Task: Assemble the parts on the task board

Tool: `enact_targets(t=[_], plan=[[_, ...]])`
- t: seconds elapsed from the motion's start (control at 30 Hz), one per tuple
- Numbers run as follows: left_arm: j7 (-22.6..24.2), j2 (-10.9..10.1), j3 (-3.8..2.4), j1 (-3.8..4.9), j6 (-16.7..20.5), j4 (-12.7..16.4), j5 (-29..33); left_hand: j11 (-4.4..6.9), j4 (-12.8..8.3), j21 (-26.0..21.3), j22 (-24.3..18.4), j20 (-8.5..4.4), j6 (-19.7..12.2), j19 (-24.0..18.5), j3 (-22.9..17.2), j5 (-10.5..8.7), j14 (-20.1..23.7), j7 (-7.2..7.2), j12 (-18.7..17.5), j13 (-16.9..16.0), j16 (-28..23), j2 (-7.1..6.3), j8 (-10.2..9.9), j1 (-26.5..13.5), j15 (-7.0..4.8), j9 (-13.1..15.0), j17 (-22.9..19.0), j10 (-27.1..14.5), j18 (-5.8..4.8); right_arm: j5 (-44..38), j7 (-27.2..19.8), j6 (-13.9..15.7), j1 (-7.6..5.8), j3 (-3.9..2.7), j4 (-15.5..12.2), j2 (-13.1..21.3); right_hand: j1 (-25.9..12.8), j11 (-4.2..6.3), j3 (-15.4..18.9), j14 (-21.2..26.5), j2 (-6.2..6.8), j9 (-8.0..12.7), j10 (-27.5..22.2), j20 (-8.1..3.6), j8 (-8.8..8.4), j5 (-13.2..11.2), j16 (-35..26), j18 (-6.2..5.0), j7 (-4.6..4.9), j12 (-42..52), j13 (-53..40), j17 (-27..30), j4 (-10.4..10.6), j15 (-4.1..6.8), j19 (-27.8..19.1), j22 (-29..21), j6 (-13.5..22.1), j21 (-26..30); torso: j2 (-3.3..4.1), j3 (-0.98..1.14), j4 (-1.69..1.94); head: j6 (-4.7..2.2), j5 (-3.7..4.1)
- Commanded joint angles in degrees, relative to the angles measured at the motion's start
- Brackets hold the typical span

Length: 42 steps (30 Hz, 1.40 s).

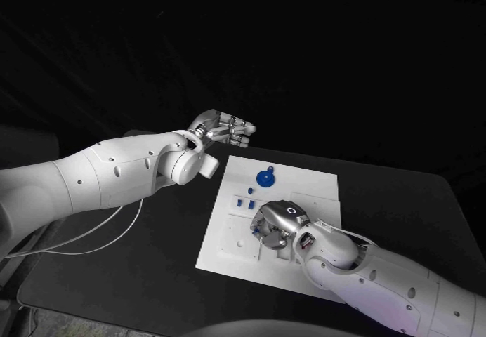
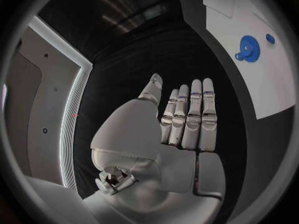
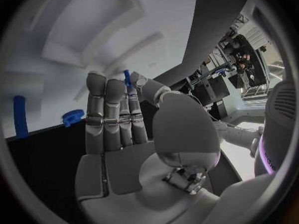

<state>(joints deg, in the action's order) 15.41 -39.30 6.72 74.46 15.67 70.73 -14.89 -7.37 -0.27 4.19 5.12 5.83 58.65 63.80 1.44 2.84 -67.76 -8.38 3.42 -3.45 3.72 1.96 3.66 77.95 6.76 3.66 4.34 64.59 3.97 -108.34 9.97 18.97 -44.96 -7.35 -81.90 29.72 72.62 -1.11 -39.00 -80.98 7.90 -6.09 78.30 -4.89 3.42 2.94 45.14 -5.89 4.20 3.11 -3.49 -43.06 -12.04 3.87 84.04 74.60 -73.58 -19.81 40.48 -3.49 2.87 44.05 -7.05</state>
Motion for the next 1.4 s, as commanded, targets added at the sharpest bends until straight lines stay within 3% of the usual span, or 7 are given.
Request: enact_targets(t=[0.03, 0.7, 1.03, 1.4], plan=[[0.2, 0.1, -0.03, 0.01, -0.9, 0.0, 0.3, -0.07, 0.0, 0.2, -0.1, -0.11, -0.3, 0.4, 0.1, -0.02, 0.4, 0.07, 0.0, 0.0, -0.2, 0.28, 0.0, -0.3, -0.11, 0.0, -0.1, -0.3, 0.41, -0.3, 0.2, -0.9, 0.13, 0.03, -0.1, 0.2, -0.1, 0.01, -0.1, -0.5, -0.55, 0.0, 0.4, -0.13, 0.27, 0.2, -0.2, -1.63, -0.03, 0.4, -0.1, -0.1, -0.4, -0.06, 2.2, 0.1, -0.3, -0.3, 0.01, -0.03, 0.03, 0.11, 0.0], [0.0, 0.1, -0.03, -0.03, -1.0, -0.1, 0.3, -0.09, 0.1, 0.3, -0.4, -0.09, -0.3, 0.4, 0.3, -0.01, 0.5, 0.06, 0.0, 0.0, -0.2, 0.49, 0.0, -0.2, -0.09, 0.0, 0.0, -0.4, 0.42, -1.2, 1.0, -1.3, 0.32, 0.02, -0.2, 0.0, -0.1, 0.01, -0.1, -0.5, -0.62, 0.0, 0.4, -0.13, 0.27, 0.2, -0.2, -1.63, -0.02, 0.4, -0.1, -0.1, -0.4, -0.06, 2.2, 0.1, -0.3, -0.3, 0.01, -0.15, 0.23, -0.12, 0.12], [-0.2, 0.2, -0.03, -0.03, -1.3, -0.1, 0.3, -0.1, 0.1, 0.3, -0.5, -0.04, -0.4, 0.4, 0.3, -0.01, 0.5, 0.06, 0.0, 0.0, -0.2, 0.49, 0.0, -0.2, -0.06, 0.0, -0.1, -0.4, 0.42, -2.8, 3.0, -5.0, 0.31, 0.02, -0.1, -0.8, -0.2, -0.03, 0.0, -0.3, -0.73, 0.0, 0.2, -0.09, 0.26, 0.2, -0.3, -1.69, 0.02, 0.4, -0.1, -0.1, -0.5, -0.1, 2.1, 0.0, -0.2, 0.0, 0.01, -0.2, 0.3, -0.11, 0.22], [-0.4, 0.3, -0.03, -0.03, -1.5, 0.0, 0.3, -0.13, 0.2, 0.2, -0.5, -0.04, -0.4, 0.3, 0.4, -0.01, 0.6, 0.03, 0.0, 0.0, -0.2, 0.46, 0.0, -0.3, -0.04, 0.0, -0.1, -0.5, 0.42, -3.4, 3.5, -6.7, 0.3, 0.03, 0.0, -1.5, -0.2, -0.06, 0.2, -0.2, -0.81, 0.0, 0.1, -0.04, 0.26, 0.2, -0.3, -1.68, 0.05, 0.4, -0.1, -0.1, -0.5, -0.13, 2.0, 0.0, -0.1, 0.3, 0.02, -0.15, 0.33, -0.11, 0.11]])
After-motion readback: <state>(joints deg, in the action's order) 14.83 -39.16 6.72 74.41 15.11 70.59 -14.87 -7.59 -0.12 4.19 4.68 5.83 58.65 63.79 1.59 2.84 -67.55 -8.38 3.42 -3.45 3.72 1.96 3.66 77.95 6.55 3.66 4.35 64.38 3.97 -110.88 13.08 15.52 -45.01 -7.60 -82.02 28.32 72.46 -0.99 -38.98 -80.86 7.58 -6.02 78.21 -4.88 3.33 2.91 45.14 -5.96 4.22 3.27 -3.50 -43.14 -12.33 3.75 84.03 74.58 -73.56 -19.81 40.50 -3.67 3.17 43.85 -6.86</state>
